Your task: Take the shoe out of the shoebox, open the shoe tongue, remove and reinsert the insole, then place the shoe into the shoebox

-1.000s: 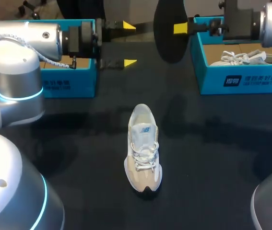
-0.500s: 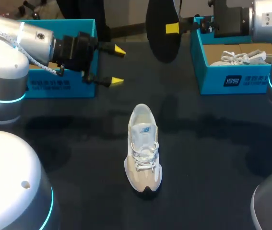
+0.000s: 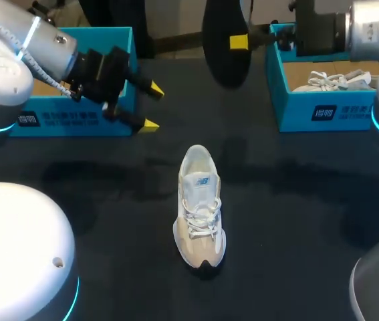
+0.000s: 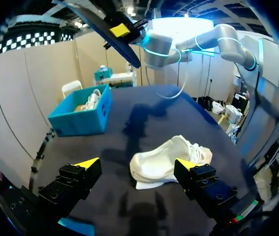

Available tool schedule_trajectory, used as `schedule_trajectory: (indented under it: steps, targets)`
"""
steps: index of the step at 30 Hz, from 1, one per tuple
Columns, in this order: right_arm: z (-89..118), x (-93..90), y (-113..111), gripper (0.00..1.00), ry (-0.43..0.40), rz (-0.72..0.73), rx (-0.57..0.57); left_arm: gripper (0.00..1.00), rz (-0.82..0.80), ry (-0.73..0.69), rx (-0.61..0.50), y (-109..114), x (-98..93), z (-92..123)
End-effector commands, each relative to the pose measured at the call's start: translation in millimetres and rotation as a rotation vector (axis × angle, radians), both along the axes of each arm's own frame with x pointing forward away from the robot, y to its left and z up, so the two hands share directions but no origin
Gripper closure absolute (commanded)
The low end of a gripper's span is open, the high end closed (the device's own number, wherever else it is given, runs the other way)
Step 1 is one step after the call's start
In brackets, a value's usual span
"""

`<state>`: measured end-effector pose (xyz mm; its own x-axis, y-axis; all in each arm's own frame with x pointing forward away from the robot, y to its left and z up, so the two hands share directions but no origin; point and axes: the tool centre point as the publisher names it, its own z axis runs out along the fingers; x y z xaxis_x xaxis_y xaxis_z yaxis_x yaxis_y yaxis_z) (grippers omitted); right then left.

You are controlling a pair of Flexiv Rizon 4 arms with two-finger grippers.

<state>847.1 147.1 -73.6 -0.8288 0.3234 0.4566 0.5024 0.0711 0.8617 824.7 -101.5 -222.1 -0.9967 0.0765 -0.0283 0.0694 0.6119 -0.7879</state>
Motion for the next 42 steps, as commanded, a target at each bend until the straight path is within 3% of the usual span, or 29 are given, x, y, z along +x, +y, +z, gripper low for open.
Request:
schedule_trajectory:
  steps: [1, 5, 15, 18, 37, 42]
  targets:
    - [-22, -3.4, 10, 1.0, -0.028, -0.021, 0.055, 0.0, 0.031, 0.042, 0.092, 8, -8.6, -8]
    - [-42, -3.5, 14, 1.0, -0.043, -0.005, 0.106, 0.0, 0.042, 0.085, 0.16, 18, -15.4, -21]
    - [-75, -7.3, 16, 1.0, 0.018, 0.026, 0.153, 0.0, 0.069, 0.124, 0.243, 28, -21.7, -26]
    - [-77, -10.0, 22, 1.0, 0.068, 0.055, 0.126, 0.0, 0.07, 0.128, 0.262, 30, -22.8, -27]
    - [-77, -10.0, 22, 1.0, 0.068, 0.055, 0.126, 0.0, 0.07, 0.128, 0.262, 30, -22.8, -27]
    - [-81, -9.4, 24, 1.0, 0.045, 0.054, 0.101, 0.0, 0.077, 0.114, 0.272, 28, -32.7, -27]
